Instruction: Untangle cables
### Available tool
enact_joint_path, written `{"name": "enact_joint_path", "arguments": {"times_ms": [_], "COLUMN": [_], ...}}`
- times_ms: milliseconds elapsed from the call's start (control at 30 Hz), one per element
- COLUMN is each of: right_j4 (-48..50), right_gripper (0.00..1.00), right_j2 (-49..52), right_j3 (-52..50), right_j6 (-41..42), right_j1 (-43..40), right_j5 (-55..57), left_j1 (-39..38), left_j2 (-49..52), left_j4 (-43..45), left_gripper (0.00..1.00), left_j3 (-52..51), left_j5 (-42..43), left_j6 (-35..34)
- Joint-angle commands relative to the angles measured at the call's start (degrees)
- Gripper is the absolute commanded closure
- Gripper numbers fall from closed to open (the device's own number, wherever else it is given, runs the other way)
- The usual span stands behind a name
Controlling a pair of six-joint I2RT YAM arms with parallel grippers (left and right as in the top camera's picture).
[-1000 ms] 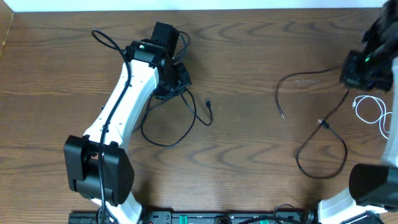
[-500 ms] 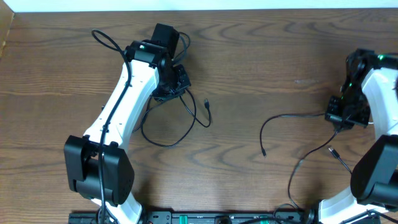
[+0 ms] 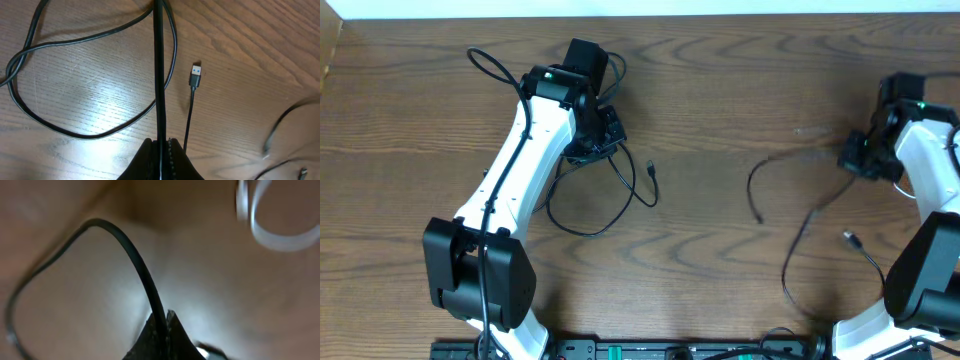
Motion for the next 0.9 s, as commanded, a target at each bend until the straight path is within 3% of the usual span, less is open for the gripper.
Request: {"name": "enact_joint_path", "arguments": {"times_ms": [0,233,367,467,533,600,633,667,767,867], "right_j4": [5.42,8.81,1.36,-9.77,-19.43,-23.71,-25.18,-27.1,-32.41,-34.51], "right_gripper": [0.99,0.97,0.95,0.95,0.84,0.58,0.37,0.25,0.05,0.01], "right_j2": [-0.35,-0.35,-0.35,-0.35,-0.35,-0.35,-0.35,-0.35,-0.35,-0.35], "right_j3": [5.05,14.64,16.55,16.5,16.5,16.5,16.5,16.5,16.15,14.93], "right_j6": [-1.77,-1.99,-2.71,-2.82,-2.64,-2.64,-2.64,-2.67,-2.67,-2.64], "right_j1": [-0.26,-0.26,-0.09,-0.11,-0.17,-0.22,-0.22,-0.22,-0.2,-0.11], "right_j5": [-6.1,-8.5,-8.26,-6.69,-5.03,-4.76,-4.63,-4.63,-4.66,-6.05], "left_j1": [0.22,0.22,0.22,0.22,0.22,0.22,0.22,0.22,0.22,0.22], "left_j2": [-0.15,-0.15,-0.15,-0.15,-0.15,-0.15,-0.15,-0.15,-0.15,-0.15], "left_j4": [-0.55,-1.6,-1.6,-1.81,-1.99,-2.03,-2.05,-2.03,-2.01,-2.01], "left_gripper": [0.92,0.93,0.92,0.92,0.93,0.92,0.93,0.93,0.93,0.92], "left_j3": [0.15,0.15,0.15,0.15,0.15,0.15,0.15,0.15,0.15,0.15], "left_j5": [-0.79,-0.79,-0.79,-0.79,-0.79,-0.79,-0.79,-0.79,-0.79,-0.79], "left_j6": [1.01,1.01,1.01,1.01,1.03,1.03,1.05,1.05,1.03,1.03]}}
